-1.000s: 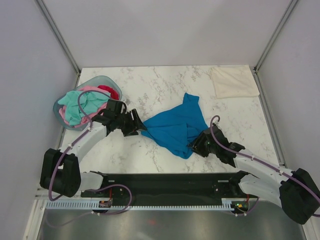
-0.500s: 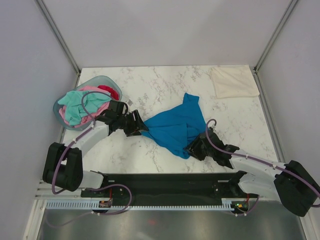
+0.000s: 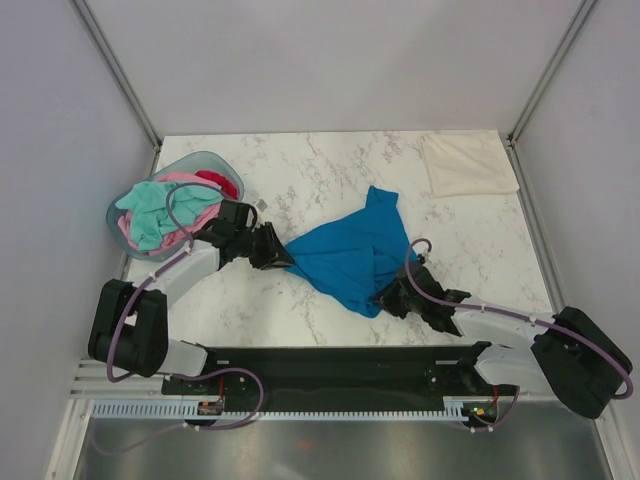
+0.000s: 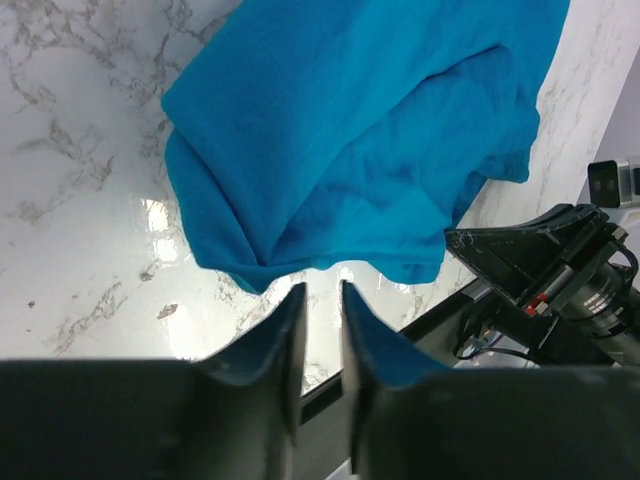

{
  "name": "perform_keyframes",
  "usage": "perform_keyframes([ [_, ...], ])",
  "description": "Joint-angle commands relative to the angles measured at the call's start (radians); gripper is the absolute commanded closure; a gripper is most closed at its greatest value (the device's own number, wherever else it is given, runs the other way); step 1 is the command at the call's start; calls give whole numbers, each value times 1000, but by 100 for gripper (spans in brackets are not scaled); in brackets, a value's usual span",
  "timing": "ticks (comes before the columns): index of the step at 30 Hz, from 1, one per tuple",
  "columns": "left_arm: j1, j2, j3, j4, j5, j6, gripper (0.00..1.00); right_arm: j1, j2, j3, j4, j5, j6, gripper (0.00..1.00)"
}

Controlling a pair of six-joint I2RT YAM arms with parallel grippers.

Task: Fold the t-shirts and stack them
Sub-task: Flatten the tshirt out

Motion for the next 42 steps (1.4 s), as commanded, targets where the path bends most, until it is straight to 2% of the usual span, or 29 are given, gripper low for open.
perform_keyframes([
  [1,4,5,9,36,26,-2,78,4,-10,8,38,60,-14,90],
  [4,4,8,60,33,33,-12,98,2,-70,87,-60,141,-74,97],
  [6,4,9,115,27,33,-18,98,1,-101,147,-138,184,-141,100],
  [10,4,23,244,-14,20,-12,98,-48,-110,345,-235,240,-276,100],
  [12,7,62,418,-112,-20,31,98,-100,-101,423,-261,240,-342,100],
  [13,7,75,492,-144,-35,45,98,-163,-92,516,-270,238,-416,100],
  [14,10,95,644,-172,-45,68,98,-195,-69,567,-276,215,-448,100],
  [15,10,129,808,-241,-60,77,98,-258,-51,685,-287,194,-528,100],
  [18,7,174,1015,-354,-98,96,98,-318,41,904,-384,134,-622,100],
  [19,7,175,1081,-368,-105,99,98,-333,61,1052,-423,117,-646,100],
  [20,7,168,1089,-373,-106,100,98,-336,80,1115,-461,114,-687,100],
  [22,5,131,1035,-372,-95,97,86,-335,86,1213,-534,111,-711,100],
  [24,-6,99,956,-370,-76,97,68,-335,50,1230,-580,135,-720,100],
  [25,-13,61,856,-361,-71,102,64,-335,33,1226,-594,170,-722,100],
  [28,-106,-7,671,-312,-69,105,59,-335,-29,1207,-638,259,-725,100],
  [29,-181,-48,552,-268,-86,85,58,-335,-55,1203,-646,270,-726,100],
  [31,-261,-84,385,-209,-131,47,57,-333,-73,1186,-646,280,-723,100],
  [32,-335,-96,334,-139,-135,-5,56,-335,-86,1181,-643,280,-723,100],
  [34,-398,-95,220,-79,-173,-56,53,-335,-89,1169,-641,278,-728,100],
  [38,-563,-50,117,51,-294,-169,44,-335,-78,1157,-641,277,-740,100],
  [42,-645,43,92,124,-359,-223,41,-335,-81,1140,-632,278,-743,100],
])
